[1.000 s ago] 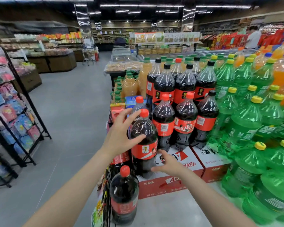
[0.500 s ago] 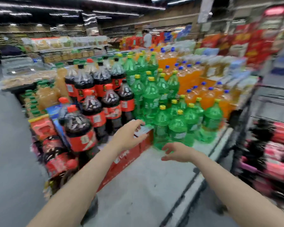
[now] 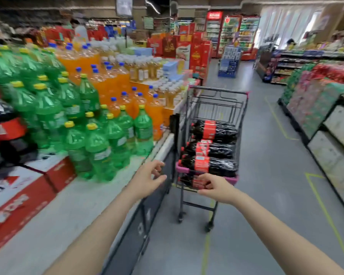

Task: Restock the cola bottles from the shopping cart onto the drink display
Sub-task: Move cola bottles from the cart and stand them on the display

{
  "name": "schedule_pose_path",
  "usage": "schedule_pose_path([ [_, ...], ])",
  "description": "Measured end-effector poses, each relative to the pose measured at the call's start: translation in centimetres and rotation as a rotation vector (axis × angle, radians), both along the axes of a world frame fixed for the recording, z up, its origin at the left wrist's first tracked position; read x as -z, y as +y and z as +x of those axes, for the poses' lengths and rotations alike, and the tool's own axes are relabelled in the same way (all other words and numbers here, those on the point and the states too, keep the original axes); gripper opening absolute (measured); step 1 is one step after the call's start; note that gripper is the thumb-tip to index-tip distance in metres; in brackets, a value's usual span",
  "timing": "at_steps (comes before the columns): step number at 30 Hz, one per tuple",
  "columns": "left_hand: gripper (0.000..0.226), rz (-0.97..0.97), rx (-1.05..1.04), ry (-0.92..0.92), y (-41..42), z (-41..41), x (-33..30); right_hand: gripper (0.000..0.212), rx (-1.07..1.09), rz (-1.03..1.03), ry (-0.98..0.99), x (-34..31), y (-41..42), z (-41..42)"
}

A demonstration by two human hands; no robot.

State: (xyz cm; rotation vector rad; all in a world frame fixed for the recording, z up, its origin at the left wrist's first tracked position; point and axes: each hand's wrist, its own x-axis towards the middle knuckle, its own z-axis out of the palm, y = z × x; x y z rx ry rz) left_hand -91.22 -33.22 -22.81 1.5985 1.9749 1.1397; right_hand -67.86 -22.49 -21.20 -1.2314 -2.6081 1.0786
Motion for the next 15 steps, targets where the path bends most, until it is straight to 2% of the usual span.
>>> schedule_pose_path([
  [5,0.027,-0.018,0.054,-0.074,6.9,8.7,2.0,0.057,0.111,-0.041,0.000,1.6,5.8,9.5],
  [9,0.031,-0.068,0.039,-0.164,10.7,12.0,3.9,0.044,0.181,-0.066,0.071,2.6,10.1,14.2],
  [15,0.030,-0.123,0.059,-0.157,18.2,11.4,5.6,0.061,0.301,-0.091,0.052,4.6,16.9,15.6],
])
